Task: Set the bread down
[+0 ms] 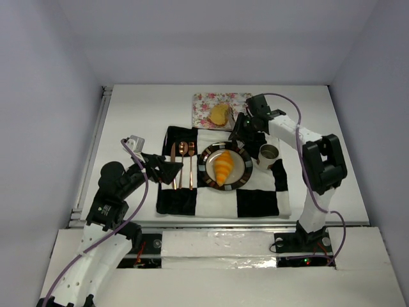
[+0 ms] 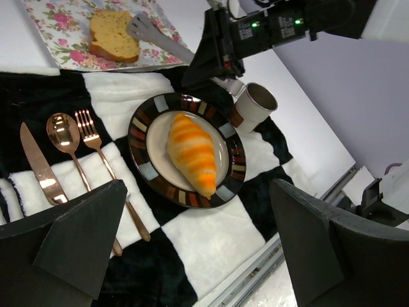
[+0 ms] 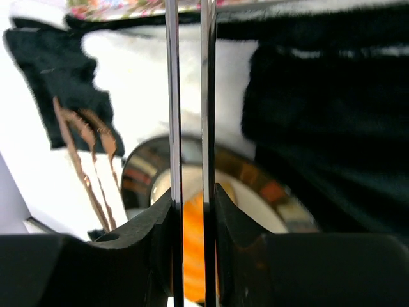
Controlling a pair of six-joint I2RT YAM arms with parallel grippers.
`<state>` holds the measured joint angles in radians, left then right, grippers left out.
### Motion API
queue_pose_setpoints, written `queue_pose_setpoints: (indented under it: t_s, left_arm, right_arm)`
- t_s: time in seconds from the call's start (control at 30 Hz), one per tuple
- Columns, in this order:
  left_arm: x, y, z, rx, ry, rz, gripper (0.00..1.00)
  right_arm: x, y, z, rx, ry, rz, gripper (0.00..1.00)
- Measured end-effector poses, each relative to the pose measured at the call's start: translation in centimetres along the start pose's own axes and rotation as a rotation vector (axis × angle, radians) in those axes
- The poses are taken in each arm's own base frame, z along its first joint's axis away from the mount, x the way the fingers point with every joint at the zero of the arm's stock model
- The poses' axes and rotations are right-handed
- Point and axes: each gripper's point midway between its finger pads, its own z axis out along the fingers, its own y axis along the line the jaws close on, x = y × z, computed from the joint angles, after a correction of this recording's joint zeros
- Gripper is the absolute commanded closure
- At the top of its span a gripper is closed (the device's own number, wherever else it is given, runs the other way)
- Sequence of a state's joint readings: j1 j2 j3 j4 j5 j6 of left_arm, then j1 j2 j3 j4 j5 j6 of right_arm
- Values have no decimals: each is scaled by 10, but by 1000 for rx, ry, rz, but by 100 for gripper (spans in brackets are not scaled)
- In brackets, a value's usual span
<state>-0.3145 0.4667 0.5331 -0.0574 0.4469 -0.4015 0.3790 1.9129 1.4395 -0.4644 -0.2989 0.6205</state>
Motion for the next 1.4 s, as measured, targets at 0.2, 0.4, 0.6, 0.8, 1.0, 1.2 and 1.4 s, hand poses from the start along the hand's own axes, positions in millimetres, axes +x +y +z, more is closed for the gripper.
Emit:
queue_pose_setpoints:
  t_s: [0.2,0.4,0.6,0.8,1.0,1.2,1.4]
  left_arm:
    - [0,0,0,-3,-1,0,5]
    - [0,1,0,-3,-2,0,5]
    - [0,1,0,-3,-1,0,5]
    - [0,1,0,-4,0,-1,5]
    - [0,1,0,-4,0,-1,5]
    - [0,1,0,-4,1,-1,5]
    - [0,1,0,-4,0,-1,5]
  right_arm:
    - [-1,28,-62,-87,-92,-39,82]
    - [40,49,-143,-215,-175,-98,82]
    - [133,34,-185,-262,-87,-112,82]
    - [200,-2,-201,-222,16,-45,81]
    - [226,-28,-200,-150,78,25,80]
    - [238,-44,-186,-94,126,53,58]
    - [228,-42,-188,-79,88,50,53]
